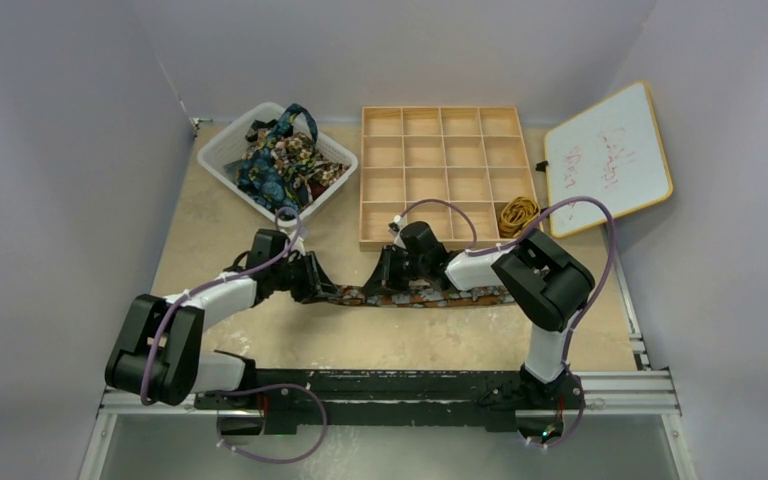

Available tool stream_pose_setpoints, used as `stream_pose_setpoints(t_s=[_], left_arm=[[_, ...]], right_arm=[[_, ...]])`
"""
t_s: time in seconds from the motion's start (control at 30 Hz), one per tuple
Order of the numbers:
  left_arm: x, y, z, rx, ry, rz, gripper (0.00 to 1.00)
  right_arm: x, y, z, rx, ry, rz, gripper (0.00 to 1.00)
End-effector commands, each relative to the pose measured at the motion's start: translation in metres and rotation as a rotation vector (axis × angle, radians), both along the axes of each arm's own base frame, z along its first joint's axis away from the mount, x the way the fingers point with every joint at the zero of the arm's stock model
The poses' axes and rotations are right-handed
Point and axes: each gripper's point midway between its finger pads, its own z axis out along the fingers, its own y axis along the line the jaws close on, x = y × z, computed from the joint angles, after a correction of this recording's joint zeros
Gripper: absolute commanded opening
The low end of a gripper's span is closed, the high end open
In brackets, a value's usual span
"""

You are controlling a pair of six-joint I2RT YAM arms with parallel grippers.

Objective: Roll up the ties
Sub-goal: Roll the tie at the center of the board.

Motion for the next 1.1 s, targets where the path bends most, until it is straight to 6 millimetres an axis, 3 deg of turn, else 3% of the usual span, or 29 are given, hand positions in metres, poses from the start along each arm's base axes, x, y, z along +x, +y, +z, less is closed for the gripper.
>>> stream_pose_setpoints(t_s=[0.0, 0.63, 0.83, 1.07], left_arm=[[0.010, -0.002, 0.014, 0.041, -0.054, -0.019, 0.22], [0.018, 0.012, 0.033, 0.348, -0.059, -0.020, 0.21], [0.021, 0.021, 0.037, 0.439, -0.069, -0.010, 0.20], [0.022, 0.018, 0.037, 0.494, -0.075, -0.025, 0.19]], right_arm=[[-0.004, 0.008, -0.002, -0.001, 0.003, 0.037, 0.12], [-0.009, 0.018, 0.010, 0.038, 0.021, 0.091, 0.15], [0.003, 0.014, 0.020, 0.008, -0.038, 0.056, 0.18], [0.014, 0.029, 0.019, 0.043, -0.053, 0.066, 0.16]])
